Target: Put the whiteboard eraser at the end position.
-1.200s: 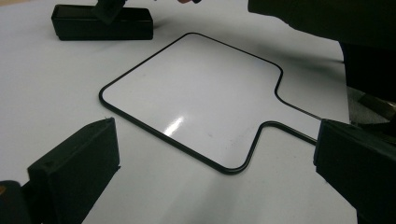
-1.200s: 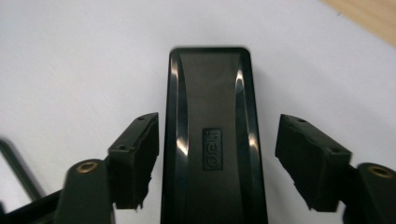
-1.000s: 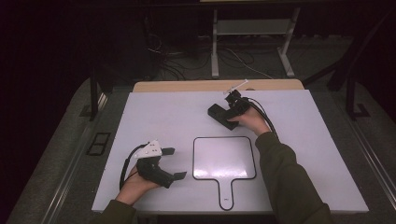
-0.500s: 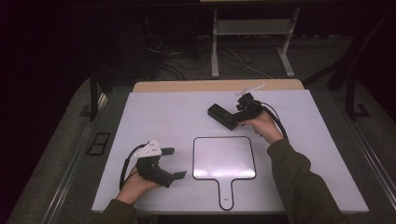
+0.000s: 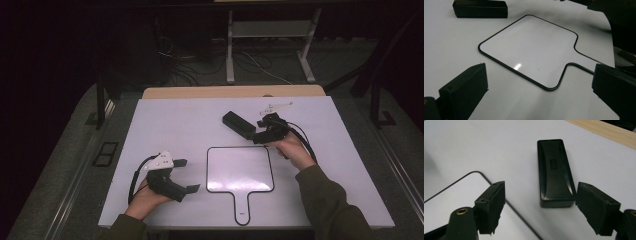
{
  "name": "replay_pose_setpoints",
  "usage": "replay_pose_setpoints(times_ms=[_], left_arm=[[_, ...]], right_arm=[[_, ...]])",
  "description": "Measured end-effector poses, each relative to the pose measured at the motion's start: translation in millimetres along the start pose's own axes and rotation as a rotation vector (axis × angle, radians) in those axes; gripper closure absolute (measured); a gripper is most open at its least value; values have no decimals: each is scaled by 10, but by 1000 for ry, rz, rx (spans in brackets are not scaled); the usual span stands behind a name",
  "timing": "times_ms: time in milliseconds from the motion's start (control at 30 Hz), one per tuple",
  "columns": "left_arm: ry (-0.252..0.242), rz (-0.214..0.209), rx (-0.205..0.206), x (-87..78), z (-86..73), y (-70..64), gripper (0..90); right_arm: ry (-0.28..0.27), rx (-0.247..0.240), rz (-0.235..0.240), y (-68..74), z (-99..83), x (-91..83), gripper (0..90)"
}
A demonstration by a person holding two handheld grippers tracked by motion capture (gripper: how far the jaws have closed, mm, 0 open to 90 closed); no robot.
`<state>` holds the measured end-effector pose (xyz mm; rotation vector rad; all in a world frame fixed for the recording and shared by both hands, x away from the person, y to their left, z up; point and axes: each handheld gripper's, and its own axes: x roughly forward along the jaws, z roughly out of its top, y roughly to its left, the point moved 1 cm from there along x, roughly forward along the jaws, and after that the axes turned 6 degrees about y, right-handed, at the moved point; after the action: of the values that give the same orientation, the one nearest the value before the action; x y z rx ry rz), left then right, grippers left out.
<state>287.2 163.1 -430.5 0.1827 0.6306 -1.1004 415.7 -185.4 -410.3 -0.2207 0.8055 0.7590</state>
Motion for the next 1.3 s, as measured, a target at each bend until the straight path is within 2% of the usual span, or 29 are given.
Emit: replay_pose_setpoints(times_ms=[100,267,333,400,533,800,967,1300], left_arm=[[3,8,-5,4,-11,4,0],[1,14,-9,9,-36,9,0],[0,12,-13,12,-45,7,0],[-2,8,-15,20,-47,0,0],[0,2,-11,32,-45,-3,0],[-6,6,-13,17,-41,-15,0],[-4,3,-5,12,-32,-22,0],[-15,2,-15,7,-32,-24,0]], right_arm=[[-2,-9,17,65,-94,-68,224],[-22,8,49,147,-267,-196,202],[-36,6,32,166,-328,-250,202],[-50,13,43,178,-394,-300,202],[-66,18,30,199,-543,-376,202],[-69,15,42,274,-848,-524,197],[-83,27,45,288,-992,-619,192],[-88,31,37,282,-1324,-757,191]])
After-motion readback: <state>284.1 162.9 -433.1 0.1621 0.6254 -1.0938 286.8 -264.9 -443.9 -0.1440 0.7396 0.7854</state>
